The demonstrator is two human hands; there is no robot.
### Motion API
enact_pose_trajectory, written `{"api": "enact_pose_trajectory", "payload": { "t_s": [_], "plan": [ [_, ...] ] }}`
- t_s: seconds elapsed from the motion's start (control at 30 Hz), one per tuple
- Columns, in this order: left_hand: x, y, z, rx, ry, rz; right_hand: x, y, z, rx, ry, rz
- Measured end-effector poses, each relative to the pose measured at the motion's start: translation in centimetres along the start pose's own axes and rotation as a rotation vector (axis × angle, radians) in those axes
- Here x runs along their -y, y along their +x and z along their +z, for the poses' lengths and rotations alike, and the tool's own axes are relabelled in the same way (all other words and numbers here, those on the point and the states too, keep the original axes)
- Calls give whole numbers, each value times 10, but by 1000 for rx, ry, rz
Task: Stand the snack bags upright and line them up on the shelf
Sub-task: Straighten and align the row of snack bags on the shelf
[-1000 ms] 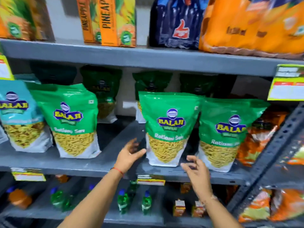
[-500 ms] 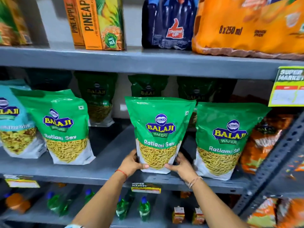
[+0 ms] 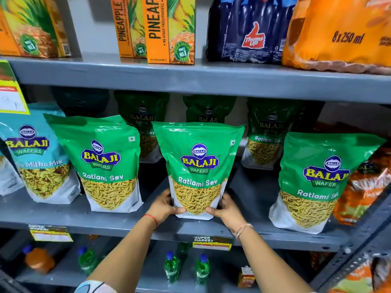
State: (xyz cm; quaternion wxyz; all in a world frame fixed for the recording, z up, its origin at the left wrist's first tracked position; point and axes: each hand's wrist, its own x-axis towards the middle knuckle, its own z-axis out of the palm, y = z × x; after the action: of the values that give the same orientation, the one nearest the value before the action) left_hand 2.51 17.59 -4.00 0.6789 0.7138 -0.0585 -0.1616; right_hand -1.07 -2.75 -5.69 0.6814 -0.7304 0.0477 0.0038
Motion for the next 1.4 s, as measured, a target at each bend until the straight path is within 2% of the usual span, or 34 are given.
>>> {"api": "enact_pose_trajectory", "payload": {
  "t_s": [0.2,0.27,0.33,0.4,0.5,0.6,0.67,0.83,0.97,1.1,1.13,1.2,1.3,1.33,1.4],
  "plan": [
    [-8,-4,-4,57,38,24,8,-4,0,21,-13,-55],
    [-18,-6,-8,0,-177,99,30,-5,-6,-18,154,-152],
    [-38,-3,-9,-79,-422,195,60,-1,-11,-132,368,-244],
    [-64,-3,-6,-124,-563,247,87,3,-8,-188,572,-300],
    [-83,-2,3,-214,-575,234,104,10,3,-284,744,-298],
    [-89,0,4,-326,-582,186,108,13,9,-400,811,-280],
    [-89,4,2,-386,-574,185,108,16,6,-405,830,-264],
    [-90,18,-4,-444,-534,170,110,15,2,-444,823,-229],
    [-89,16,-2,-451,-522,168,112,12,2,-405,804,-230],
    [-90,2,-1,-349,-531,206,110,-2,-1,-258,683,-254],
    [-87,-3,0,-319,-513,211,105,-10,-3,-267,624,-240],
    [-70,-19,3,-400,-361,232,82,-30,-9,-315,462,-196],
    [-20,-56,17,-667,-72,265,35,-76,-26,-308,230,-156],
    [-6,-69,25,-682,5,263,23,-88,-36,-351,220,-145],
    [15,-83,48,-596,101,254,6,-108,-66,-495,185,-149]
  ]
}}
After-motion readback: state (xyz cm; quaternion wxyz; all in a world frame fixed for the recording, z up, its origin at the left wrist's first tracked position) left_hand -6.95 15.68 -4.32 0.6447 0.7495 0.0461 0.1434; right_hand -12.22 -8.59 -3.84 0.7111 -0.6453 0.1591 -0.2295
